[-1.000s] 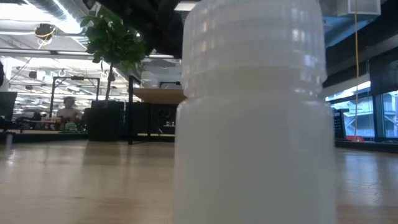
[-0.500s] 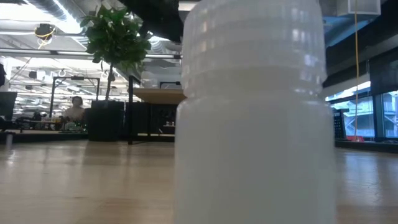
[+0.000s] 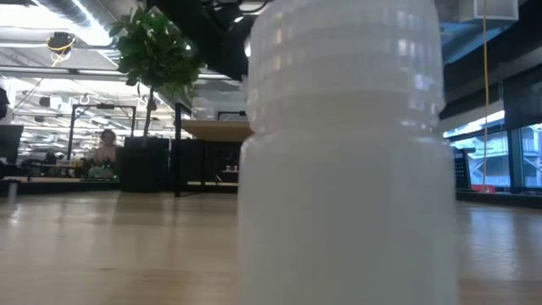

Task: Pick and place medicine bottles onto shelf by color
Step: Put the top white pill bottle on the shelf aligned with the other white pill bottle

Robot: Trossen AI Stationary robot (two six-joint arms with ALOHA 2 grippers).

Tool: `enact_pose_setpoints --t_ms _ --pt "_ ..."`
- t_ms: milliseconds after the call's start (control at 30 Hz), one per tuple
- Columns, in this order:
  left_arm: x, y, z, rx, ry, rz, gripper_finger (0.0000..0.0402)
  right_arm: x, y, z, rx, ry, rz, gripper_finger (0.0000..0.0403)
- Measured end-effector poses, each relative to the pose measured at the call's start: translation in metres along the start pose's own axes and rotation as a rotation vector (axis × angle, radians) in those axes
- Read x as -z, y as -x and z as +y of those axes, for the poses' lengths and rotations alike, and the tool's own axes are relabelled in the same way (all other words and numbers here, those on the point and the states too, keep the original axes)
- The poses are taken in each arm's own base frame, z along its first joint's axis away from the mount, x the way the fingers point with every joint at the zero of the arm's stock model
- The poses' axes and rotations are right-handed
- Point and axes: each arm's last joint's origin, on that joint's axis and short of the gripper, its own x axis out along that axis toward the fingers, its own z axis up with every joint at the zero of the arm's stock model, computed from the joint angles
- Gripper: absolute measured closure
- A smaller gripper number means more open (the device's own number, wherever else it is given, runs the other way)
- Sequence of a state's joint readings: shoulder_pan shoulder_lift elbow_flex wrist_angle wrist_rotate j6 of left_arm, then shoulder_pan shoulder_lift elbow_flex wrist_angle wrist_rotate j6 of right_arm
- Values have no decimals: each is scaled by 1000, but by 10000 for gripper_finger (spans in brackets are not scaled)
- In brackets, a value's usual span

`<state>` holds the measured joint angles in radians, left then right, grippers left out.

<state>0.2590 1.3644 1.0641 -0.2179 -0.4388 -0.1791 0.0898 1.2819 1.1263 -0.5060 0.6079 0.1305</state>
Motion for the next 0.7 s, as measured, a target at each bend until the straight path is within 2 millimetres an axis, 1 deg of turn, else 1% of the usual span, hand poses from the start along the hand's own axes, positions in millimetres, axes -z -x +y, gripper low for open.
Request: enact_pose_setpoints --t_ms 267,333,467,533,700 --pt "-1 -5 7 -24 12 4 280 0 0 0 -1 2 -1 142" --pt "-1 -6 9 -8 15 10 280 0 0 0 0 6 -1 142" --pt "3 -12 8 -7 5 27 280 0 0 0 -13 5 1 142" --pt "2 -14 7 -6 7 21 280 0 0 1 -39 4 4 142" --pt "9 -23 4 -6 -8 54 280 0 0 3 -87 3 7 142"
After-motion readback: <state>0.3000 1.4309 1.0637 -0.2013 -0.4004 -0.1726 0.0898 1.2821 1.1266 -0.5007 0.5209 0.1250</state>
